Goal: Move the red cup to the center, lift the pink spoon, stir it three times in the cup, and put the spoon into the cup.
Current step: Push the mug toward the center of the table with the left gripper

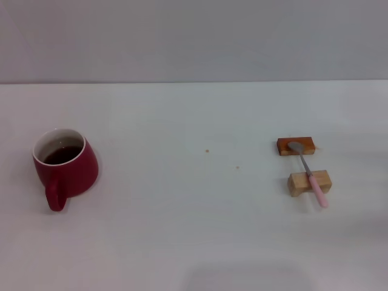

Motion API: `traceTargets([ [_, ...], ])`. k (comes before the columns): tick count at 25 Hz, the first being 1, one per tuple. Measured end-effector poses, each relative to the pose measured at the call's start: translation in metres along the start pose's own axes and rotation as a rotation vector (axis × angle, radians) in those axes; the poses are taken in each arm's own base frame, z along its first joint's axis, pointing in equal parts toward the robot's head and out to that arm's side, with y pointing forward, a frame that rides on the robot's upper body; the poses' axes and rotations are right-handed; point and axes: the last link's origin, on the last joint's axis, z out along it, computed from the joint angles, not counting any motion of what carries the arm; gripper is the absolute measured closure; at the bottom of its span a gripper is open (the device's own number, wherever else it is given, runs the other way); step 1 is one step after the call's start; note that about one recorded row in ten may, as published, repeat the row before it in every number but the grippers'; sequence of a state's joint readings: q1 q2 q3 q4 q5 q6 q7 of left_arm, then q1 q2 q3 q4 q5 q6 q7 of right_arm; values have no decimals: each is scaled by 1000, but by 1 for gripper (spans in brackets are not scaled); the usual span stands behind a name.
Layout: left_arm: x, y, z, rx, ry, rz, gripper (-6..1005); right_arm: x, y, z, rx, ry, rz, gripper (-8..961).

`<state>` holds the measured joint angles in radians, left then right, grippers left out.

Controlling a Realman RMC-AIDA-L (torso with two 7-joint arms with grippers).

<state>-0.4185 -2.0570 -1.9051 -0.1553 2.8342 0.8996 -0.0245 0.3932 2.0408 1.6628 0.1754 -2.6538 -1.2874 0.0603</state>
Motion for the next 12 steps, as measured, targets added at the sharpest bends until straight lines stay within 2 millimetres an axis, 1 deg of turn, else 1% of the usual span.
traceTargets([
  [12, 2, 3, 2, -7, 3, -1, 160, 1, -4, -2, 15, 4, 1, 311],
])
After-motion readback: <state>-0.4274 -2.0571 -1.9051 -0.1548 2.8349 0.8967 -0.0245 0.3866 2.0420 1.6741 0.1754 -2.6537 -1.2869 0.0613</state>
